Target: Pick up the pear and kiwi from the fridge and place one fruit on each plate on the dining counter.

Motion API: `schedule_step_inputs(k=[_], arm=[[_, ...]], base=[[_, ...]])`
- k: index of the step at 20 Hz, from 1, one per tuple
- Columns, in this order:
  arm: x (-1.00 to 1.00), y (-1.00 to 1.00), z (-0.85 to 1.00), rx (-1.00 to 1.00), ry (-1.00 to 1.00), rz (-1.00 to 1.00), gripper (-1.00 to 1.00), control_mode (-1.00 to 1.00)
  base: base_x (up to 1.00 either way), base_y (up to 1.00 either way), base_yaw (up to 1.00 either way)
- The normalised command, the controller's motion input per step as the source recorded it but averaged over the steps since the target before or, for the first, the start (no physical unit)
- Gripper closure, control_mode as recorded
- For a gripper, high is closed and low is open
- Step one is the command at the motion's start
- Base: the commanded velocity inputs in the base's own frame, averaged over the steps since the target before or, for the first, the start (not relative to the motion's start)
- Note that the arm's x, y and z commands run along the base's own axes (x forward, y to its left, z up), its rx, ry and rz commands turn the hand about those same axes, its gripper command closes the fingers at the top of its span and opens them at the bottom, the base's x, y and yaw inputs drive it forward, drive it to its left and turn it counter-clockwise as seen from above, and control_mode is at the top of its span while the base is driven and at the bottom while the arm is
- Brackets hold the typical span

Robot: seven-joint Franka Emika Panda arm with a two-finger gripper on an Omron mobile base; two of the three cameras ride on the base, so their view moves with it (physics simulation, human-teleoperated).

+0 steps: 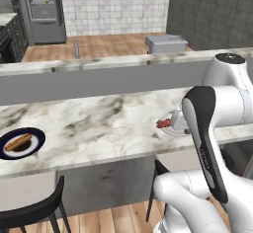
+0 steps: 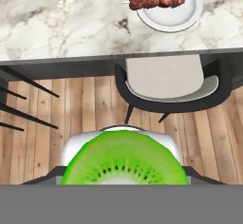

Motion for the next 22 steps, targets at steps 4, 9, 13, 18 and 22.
schedule_step_inputs(k=[4,9,13,18,22], arm=[[0.00,0.00,0.00,0.00,0.00,0.00,1.00,1.00],[0.00,0.00,0.00,0.00,0.00,0.00,1.00,1.00],[0.33,-0.05,-0.01,0.00,0.00,0.00,1.00,-1.00],[0.76,-0.10,-0.03,0.00,0.04,0.00,1.00,-1.00],[0.67,-0.25,-0.20,0.00,0.00,0.00,1.00,-1.00]], base=[[0.18,0.00,0.00],[0.24,0.00,0.00],[0.08,0.00,0.00],[0.00,0.00,0.00],[0.00,0.00,0.00]])
